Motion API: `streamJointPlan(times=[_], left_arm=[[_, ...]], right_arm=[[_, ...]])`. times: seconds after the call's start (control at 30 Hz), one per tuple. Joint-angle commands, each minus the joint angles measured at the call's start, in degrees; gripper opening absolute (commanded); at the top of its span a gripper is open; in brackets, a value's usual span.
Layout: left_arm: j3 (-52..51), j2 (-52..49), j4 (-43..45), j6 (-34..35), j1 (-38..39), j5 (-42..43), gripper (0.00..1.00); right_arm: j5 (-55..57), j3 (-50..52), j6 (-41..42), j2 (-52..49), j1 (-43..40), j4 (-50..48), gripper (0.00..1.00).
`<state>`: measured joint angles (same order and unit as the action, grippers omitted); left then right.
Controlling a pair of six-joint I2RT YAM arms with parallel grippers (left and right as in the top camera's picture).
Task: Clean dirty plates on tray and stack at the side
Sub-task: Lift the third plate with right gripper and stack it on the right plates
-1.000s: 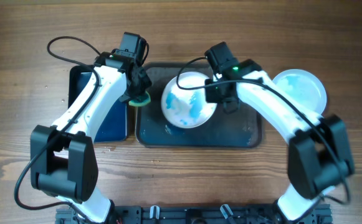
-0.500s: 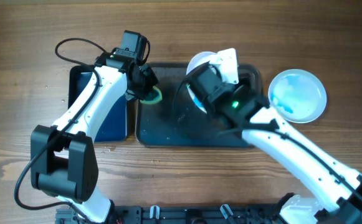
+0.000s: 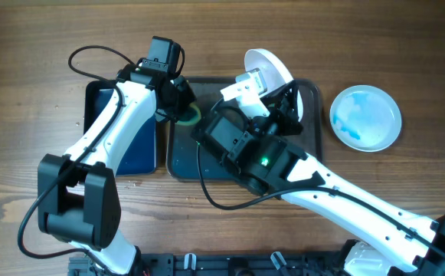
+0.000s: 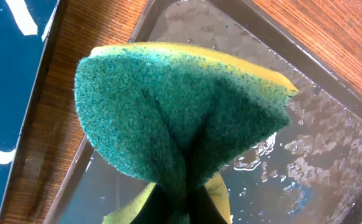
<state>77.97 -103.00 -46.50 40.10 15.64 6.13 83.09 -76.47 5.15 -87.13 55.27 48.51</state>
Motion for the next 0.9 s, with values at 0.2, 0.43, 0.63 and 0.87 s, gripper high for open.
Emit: streamJointPlan(times=[0.2,0.43,0.63,0.87], left_arm=[[0.7,0.3,0.2,-1.0,0.0,0.9,0.04],[0.7,-0.2,0.0,-1.1,0.0,0.9,0.04],[0.7,-0.2,0.0,-1.1,1.3,0.9,0.04],[0.7,-0.2,0.1,-2.2,3.8,0.9,0.04]], right_arm=[[-3.6,-0.3,2.9,1.1,-0.4,-2.0,0.04],[-49.9,-0.3,11.5,1.1,-12.6,3.3,0.04],[-79.4,-0.3,13.1,1.1,-31.6,1.0,0.04],[-91.1,-0.3,13.4,1.1,-59.7,3.1,0.04]])
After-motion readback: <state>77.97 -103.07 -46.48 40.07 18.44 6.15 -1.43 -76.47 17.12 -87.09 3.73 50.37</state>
